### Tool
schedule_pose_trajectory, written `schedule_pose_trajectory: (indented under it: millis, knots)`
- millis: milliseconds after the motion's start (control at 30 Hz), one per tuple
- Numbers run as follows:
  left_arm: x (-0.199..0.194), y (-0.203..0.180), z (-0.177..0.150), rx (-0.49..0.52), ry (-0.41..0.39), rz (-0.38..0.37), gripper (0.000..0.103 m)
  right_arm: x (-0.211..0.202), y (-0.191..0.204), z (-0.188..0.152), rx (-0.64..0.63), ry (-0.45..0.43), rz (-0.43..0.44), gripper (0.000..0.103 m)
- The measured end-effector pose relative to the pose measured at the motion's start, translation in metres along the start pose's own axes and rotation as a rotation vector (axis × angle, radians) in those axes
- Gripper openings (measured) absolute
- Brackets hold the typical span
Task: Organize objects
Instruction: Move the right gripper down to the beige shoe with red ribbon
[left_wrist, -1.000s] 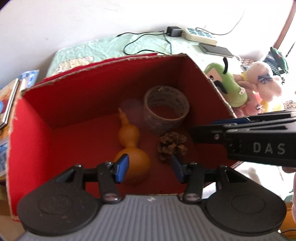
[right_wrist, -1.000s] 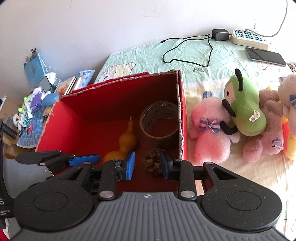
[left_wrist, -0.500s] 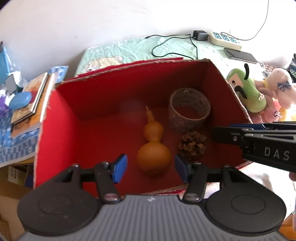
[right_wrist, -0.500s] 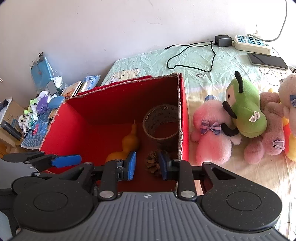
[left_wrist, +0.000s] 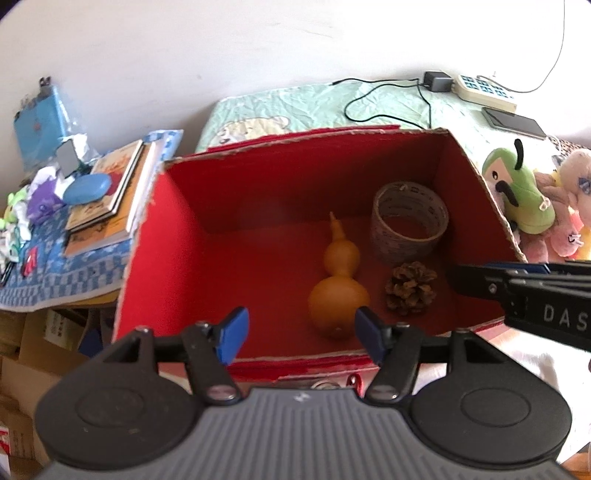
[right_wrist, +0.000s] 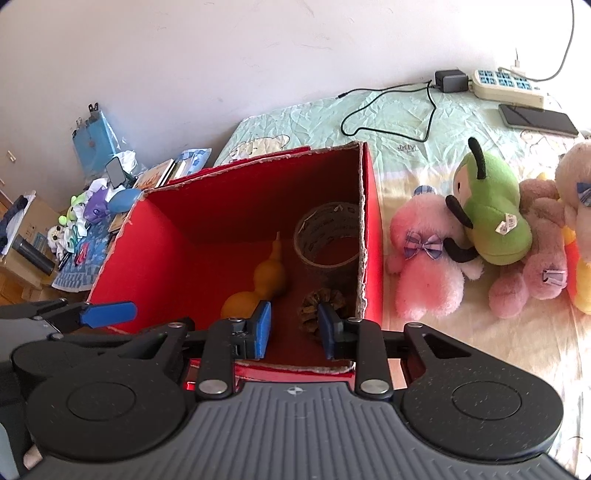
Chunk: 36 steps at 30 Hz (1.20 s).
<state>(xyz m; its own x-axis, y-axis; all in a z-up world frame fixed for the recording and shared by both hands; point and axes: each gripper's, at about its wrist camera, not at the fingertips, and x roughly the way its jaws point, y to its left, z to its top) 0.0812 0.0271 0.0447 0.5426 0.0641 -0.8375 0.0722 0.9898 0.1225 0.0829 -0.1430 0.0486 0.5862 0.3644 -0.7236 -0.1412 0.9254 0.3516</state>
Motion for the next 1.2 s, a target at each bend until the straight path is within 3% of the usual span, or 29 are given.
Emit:
schedule_pose_trajectory:
  millis: [267,633,900,1200]
  knots:
    - [-0.020,0.000,-0.005,-0.022,-0.019,0.060,0.069,-0.018,0.003,-0.007,-0.023,-0.007,0.048,0.030]
    - [-0.040,-0.002,-0.021,-0.054,-0.016,0.086,0.073,-0.029,0.010,-0.026,-0.061,0.029,0.122,0.031]
    - [-0.040,0.002,-0.039,-0.070,0.000,0.110,0.073,-0.015,0.011,-0.045,-0.072,0.108,0.132,0.032]
    - [-0.020,0.007,-0.060,-0.106,0.085,0.096,0.072,0.003,0.010,-0.063,-0.052,0.203,0.137,0.033]
